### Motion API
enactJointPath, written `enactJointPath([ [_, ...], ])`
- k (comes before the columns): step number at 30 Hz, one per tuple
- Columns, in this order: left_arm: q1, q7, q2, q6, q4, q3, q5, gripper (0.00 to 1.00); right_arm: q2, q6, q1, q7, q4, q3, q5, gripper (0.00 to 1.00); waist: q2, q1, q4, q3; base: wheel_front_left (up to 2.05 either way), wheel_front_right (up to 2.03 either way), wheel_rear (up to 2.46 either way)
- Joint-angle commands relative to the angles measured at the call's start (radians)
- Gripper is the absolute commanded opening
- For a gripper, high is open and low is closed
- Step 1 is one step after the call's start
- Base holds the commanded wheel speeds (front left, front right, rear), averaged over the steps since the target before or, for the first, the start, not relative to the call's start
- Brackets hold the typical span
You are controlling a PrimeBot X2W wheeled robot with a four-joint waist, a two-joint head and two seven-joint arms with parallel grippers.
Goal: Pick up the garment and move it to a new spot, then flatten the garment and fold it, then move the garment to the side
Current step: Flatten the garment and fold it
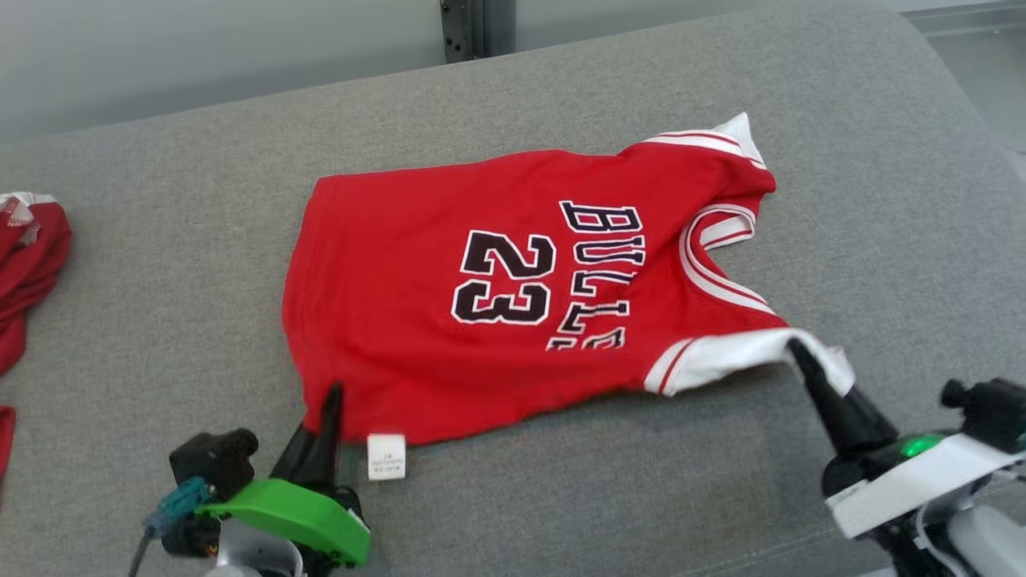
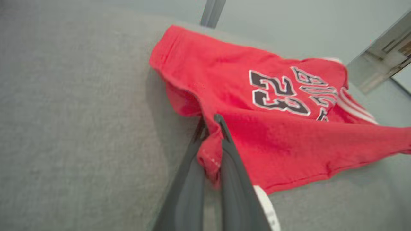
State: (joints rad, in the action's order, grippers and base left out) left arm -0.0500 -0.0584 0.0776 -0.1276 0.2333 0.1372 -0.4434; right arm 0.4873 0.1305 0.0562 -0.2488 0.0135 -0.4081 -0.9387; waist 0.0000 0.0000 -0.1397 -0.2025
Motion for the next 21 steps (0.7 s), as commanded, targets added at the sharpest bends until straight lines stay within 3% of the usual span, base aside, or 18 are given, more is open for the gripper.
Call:
enactJointPath([
  [1, 0.011, 0.026, 0.025, -0.004, -0.092, -0.002, -0.017, 0.00, 0.021, 0.000, -0.019, -0.010, -0.064, 0.040, -0.030, 0.00, 0.0000, 0.0000, -0.004, 0.003, 0.00, 0.00, 0.00],
  [4, 0.037, 0.118, 0.055, 0.004, -0.379, -0.007, -0.062, 0.00, 0.078, 0.000, -0.049, -0.014, -0.282, 0.183, -0.086, 0.00, 0.0000, 0.0000, -0.007, -0.006, 0.00, 0.00, 0.00],
  [5, 0.013, 0.185, 0.063, 0.023, -0.540, -0.012, -0.089, 0.00, 0.116, 0.000, -0.059, -0.016, -0.404, 0.281, -0.116, 0.00, 0.0000, 0.0000, -0.008, -0.024, 0.00, 0.00, 0.00],
  [7, -0.049, 0.266, 0.077, 0.044, -0.678, -0.016, -0.104, 0.00, 0.149, 0.000, -0.032, -0.013, -0.510, 0.373, -0.161, 0.00, 0.0000, 0.0000, -0.010, -0.054, 0.00, 0.00, 0.00],
  [10, -0.208, 0.405, 0.078, 0.080, -0.781, -0.010, -0.159, 0.00, 0.214, 0.000, 0.062, 0.037, -0.554, 0.489, -0.232, 0.00, 0.0000, 0.0000, -0.006, -0.122, 0.00, 0.00, 0.00],
  [13, -0.433, 0.527, 0.070, 0.113, -0.754, -0.002, -0.200, 0.00, 0.273, 0.000, 0.220, 0.113, -0.496, 0.540, -0.302, 0.00, 0.0000, 0.0000, 0.007, -0.200, 0.00, 0.00, 0.00],
  [16, -0.705, 0.618, 0.054, 0.155, -0.632, 0.001, -0.208, 0.00, 0.325, 0.000, 0.436, 0.204, -0.379, 0.553, -0.350, 0.00, 0.0000, 0.0000, 0.033, -0.303, 0.00, 0.00, 0.00],
  [18, -0.881, 0.641, 0.042, 0.176, -0.513, 0.003, -0.192, 0.00, 0.328, 0.000, 0.605, 0.264, -0.282, 0.524, -0.378, 0.00, 0.0000, 0.0000, 0.051, -0.371, 0.00, 0.00, 0.00],
  [21, -1.126, 0.618, 0.025, 0.199, -0.305, -0.002, -0.151, 0.00, 0.301, 0.000, 0.890, 0.336, -0.117, 0.461, -0.329, 0.00, 0.0000, 0.0000, 0.077, -0.458, 0.00, 0.00, 0.00],
])
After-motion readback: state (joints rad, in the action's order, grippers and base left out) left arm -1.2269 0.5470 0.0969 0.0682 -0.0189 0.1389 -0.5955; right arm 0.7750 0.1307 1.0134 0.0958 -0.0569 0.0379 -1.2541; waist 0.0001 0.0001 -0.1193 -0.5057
